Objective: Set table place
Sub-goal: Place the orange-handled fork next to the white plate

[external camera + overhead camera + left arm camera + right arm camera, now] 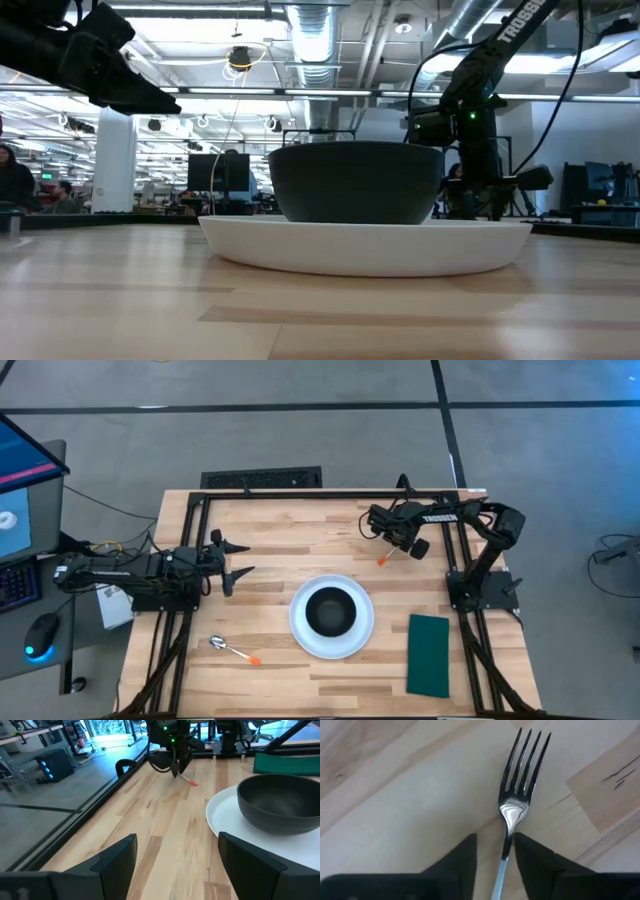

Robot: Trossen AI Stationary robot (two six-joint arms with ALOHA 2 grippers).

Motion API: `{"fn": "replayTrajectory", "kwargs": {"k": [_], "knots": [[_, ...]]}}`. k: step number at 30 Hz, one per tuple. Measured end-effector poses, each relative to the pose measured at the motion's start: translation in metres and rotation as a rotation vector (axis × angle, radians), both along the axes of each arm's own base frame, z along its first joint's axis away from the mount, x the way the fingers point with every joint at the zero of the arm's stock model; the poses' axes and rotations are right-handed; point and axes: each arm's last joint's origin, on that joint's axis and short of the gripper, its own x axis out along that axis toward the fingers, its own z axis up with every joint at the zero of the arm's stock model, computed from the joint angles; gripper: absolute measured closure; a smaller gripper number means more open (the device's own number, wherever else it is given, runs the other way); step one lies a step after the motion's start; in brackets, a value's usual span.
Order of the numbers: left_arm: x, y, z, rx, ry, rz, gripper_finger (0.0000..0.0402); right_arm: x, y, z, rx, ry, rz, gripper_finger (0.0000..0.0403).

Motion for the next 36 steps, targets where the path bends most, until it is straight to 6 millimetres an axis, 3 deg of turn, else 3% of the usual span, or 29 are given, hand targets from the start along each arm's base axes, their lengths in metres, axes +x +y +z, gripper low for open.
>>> {"fn": "replayTrajectory", "kwargs": {"k": [6, 15, 28, 36], "knots": [[0.000, 0.000, 0.000, 0.000, 0.002, 0.000, 0.0134, 0.000, 0.000, 0.000, 0.004, 0.003, 0.024, 0.0329], [0.000, 0.000, 0.000, 0.000, 0.005, 0.000, 0.0134, 0.000, 0.000, 0.000, 0.018, 0.029, 0.198, 0.0371], [0.000, 0.000, 0.000, 0.002, 0.006, 0.000, 0.0134, 0.004, 0.005, 0.000, 0.038, 0.080, 0.503, 0.0376], [0.000, 0.000, 0.001, 0.025, 0.003, -0.005, 0.0134, 0.008, 0.017, 0.001, 0.042, 0.094, 0.564, 0.0376]]}}
